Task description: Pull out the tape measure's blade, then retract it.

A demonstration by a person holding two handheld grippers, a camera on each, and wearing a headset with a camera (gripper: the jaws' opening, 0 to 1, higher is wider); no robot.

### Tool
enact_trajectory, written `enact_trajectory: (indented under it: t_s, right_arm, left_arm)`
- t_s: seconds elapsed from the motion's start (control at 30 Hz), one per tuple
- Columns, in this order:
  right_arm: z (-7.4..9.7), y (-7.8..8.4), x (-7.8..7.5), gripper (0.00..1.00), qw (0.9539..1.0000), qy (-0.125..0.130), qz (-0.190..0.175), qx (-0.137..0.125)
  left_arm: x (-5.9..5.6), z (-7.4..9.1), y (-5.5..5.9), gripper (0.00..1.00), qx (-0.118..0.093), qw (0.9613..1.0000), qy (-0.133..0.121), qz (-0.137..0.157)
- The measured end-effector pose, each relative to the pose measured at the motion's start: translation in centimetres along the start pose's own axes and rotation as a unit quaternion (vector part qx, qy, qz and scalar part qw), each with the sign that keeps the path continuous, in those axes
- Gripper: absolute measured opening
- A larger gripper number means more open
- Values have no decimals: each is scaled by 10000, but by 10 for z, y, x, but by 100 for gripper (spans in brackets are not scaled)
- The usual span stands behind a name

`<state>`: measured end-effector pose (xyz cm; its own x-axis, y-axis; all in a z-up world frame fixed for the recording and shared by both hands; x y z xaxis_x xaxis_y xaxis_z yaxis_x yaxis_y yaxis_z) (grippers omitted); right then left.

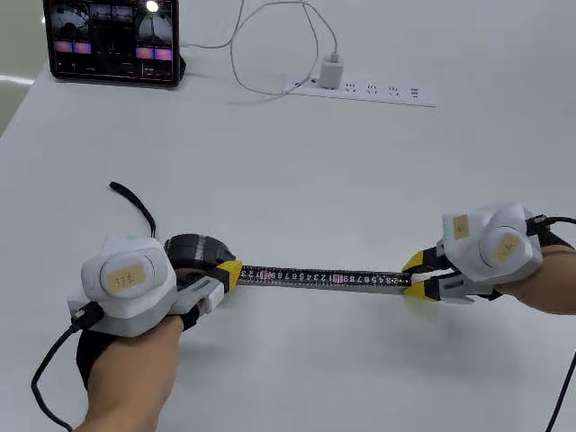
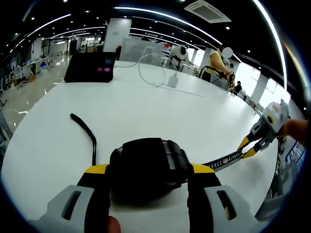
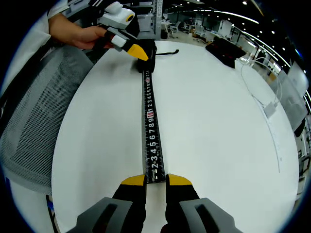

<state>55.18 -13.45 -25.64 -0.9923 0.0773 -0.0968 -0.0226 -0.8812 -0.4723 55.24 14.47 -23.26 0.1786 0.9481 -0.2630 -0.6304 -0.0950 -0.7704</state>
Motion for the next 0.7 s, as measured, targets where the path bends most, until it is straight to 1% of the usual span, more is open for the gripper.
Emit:
enact_trajectory:
  t_s: [0.3, 0.57, 0.7]
  right_arm:
    - [-1, 1, -1, 10, 10000, -45, -20, 2]
    - [-1, 2, -1, 10, 10000, -63, -31, -3]
    - [-1, 2, -1, 10, 10000, -48, -28, -15]
  left_arm:
    - [1, -1, 0, 59, 15, 10000, 0, -27]
    - [2, -1, 0, 58, 78, 10000, 8, -34]
    - [2, -1, 0, 57, 57, 10000, 14, -44]
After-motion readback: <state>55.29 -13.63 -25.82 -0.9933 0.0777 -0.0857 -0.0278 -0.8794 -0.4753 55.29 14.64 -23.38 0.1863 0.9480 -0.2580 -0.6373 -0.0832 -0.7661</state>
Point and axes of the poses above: the centre of the closed fingertips' face, and the gripper's own axes: z roughly backward along the fingers, x roughly to its left, y roughly out of its underside, the point moved 1 cm from there along z, roughly backward along the fingers, and after that the axes turned 5 degrees about y, right-handed, at the moved point
